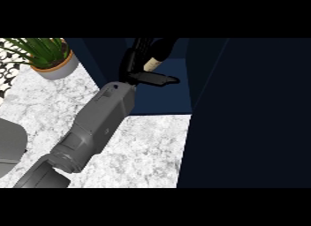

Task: Pick up the wine, place it into the cabinet and close the cabinet

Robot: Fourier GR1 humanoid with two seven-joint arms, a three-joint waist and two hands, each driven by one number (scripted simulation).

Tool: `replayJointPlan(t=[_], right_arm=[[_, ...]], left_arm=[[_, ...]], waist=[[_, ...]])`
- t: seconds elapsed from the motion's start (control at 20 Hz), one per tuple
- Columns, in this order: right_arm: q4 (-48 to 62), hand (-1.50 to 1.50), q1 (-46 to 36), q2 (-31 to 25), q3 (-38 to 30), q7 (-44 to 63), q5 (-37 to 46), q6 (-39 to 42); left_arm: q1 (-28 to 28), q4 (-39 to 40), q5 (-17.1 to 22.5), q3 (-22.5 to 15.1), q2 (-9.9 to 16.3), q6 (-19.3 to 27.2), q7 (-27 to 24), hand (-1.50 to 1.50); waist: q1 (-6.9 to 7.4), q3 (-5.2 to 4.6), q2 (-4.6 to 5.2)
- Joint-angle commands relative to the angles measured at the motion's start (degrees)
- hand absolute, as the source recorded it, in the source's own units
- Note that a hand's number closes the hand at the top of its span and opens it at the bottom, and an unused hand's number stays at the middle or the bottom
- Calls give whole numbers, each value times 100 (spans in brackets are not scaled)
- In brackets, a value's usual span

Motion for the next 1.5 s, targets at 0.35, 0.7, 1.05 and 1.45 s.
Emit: replayJointPlan(t=[0.35,0.7,1.05,1.45], right_arm=[[-324,-150,30,-129,59,318,109,-229],[-449,-150,216,49,399,222,268,-355],[-161,-150,116,-17,396,40,345,-318],[-274,-150,-195,-235,251,518,209,-385]], left_arm=[[805,-2372,-482,-610,-25,581,1023,-150],[1594,-4788,-280,-1573,-77,1978,2094,-150],[2948,-6830,-706,-2446,-71,3388,2384,-150],[4347,-7914,-940,-3162,-28,3900,1917,150]], waist=[[281,17,-130],[234,16,-129],[263,18,-104],[176,15,-67]])
